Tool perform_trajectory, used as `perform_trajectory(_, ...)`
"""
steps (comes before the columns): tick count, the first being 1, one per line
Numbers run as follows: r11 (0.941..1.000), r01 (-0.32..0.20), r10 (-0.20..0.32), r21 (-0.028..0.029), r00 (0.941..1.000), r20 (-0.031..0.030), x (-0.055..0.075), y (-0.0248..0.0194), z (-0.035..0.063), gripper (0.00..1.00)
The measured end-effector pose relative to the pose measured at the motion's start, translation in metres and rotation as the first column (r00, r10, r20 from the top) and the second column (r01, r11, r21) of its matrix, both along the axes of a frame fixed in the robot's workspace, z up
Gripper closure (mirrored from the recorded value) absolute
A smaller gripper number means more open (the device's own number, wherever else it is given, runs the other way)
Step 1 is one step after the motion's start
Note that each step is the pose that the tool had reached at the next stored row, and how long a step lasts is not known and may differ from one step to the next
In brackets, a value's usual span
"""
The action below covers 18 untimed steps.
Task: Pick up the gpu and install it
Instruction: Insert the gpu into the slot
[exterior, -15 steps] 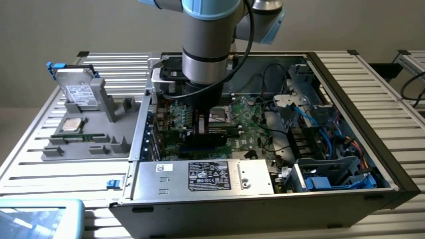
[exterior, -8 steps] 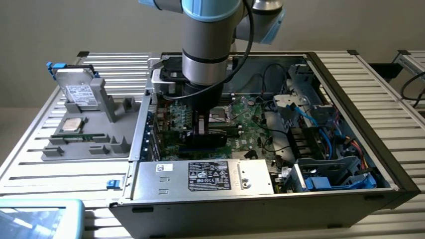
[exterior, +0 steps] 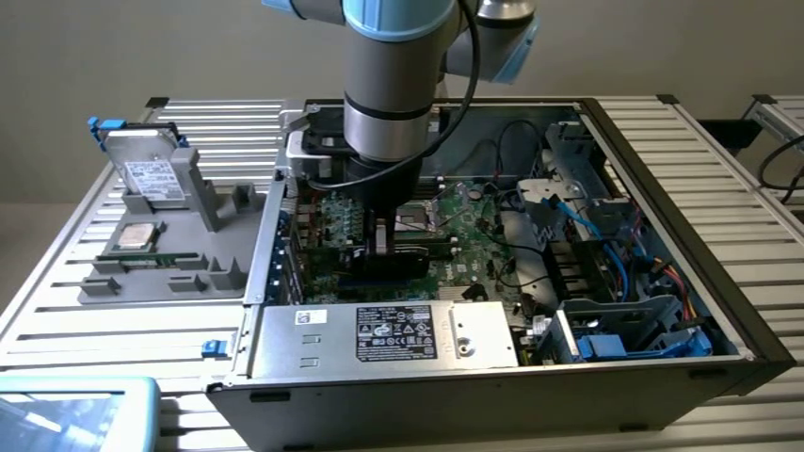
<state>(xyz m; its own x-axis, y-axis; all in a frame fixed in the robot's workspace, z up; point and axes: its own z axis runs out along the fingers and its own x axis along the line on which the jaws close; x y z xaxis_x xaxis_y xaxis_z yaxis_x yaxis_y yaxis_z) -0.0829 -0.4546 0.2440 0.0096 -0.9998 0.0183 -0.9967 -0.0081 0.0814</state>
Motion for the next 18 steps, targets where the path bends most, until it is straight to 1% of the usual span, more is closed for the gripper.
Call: perform_trajectory(18, 1.0000, -0.005, 0.005, -0.0001, 1.0000, -0.0001, -0.0016, 0.0000, -0.0017, 0.72)
